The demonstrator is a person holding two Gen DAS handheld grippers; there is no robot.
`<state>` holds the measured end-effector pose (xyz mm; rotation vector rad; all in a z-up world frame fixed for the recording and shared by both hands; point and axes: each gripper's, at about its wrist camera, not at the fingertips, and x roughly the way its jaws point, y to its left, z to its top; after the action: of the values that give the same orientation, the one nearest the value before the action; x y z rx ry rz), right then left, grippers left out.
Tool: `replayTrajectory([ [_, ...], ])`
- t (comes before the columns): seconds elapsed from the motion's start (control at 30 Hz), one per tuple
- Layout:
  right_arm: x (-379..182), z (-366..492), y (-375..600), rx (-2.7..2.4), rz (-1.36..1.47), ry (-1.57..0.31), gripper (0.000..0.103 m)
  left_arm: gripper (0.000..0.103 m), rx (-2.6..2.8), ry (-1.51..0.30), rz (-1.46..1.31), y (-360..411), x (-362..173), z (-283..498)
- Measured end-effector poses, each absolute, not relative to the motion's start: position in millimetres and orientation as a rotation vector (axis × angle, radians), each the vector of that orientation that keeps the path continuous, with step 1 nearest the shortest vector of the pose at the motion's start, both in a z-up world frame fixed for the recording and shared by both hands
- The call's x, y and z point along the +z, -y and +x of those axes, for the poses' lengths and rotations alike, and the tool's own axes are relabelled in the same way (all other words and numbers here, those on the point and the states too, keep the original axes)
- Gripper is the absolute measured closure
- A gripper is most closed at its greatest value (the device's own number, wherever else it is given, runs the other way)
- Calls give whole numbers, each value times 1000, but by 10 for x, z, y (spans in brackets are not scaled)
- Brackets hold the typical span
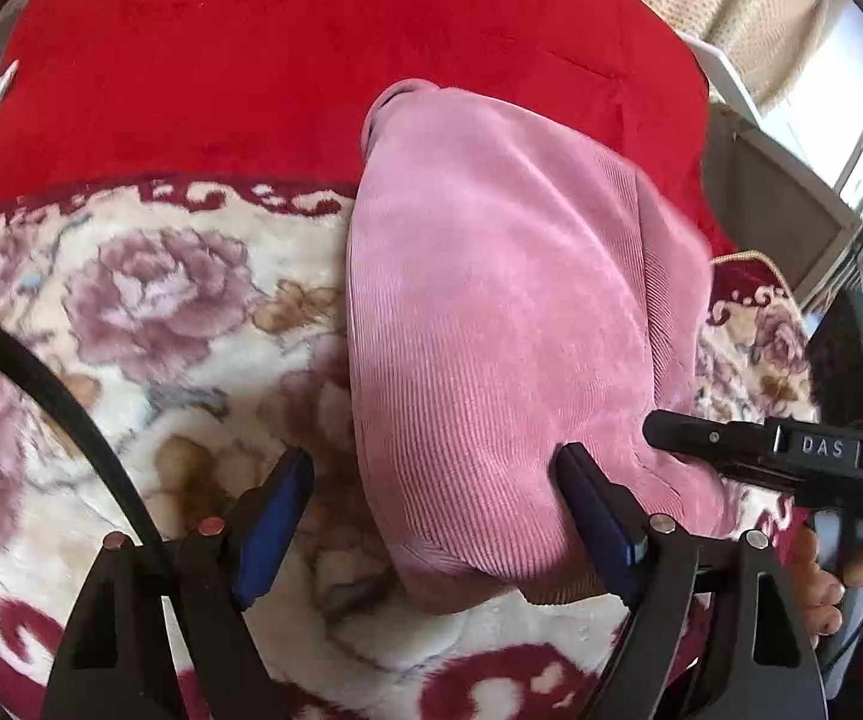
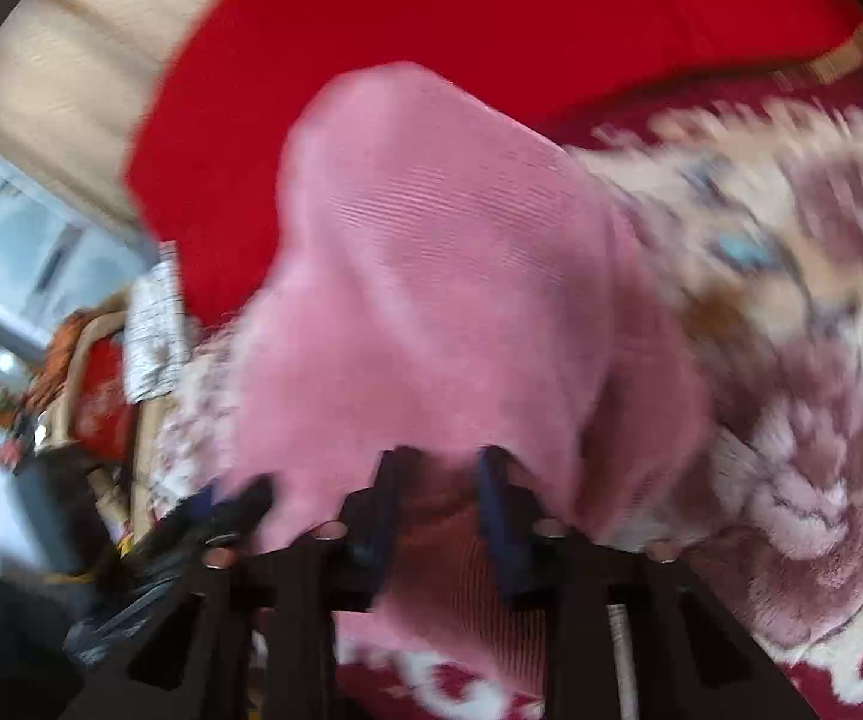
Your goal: Fold large clothes
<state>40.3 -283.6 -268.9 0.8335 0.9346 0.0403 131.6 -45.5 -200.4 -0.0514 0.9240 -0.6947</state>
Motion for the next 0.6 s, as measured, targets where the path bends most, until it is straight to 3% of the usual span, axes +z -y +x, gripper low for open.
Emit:
replayTrajectory([
  [0.13,-2532,441,2883,58,827,-929,75,16,-685,-922,-54,386,-1931,1338],
  [0.33,-2076,675,3044,70,814,-753,73,16,-662,-824,30,239,-1762,1207],
  [0.53,-2687,1662,3267,-9,849,-944,73,15,-671,-826,-10,251,-1906,1249],
  [0.6,-2708,1805,3270,0,834,-898,73,8,-667,-830,-21,282,-1956,1306],
])
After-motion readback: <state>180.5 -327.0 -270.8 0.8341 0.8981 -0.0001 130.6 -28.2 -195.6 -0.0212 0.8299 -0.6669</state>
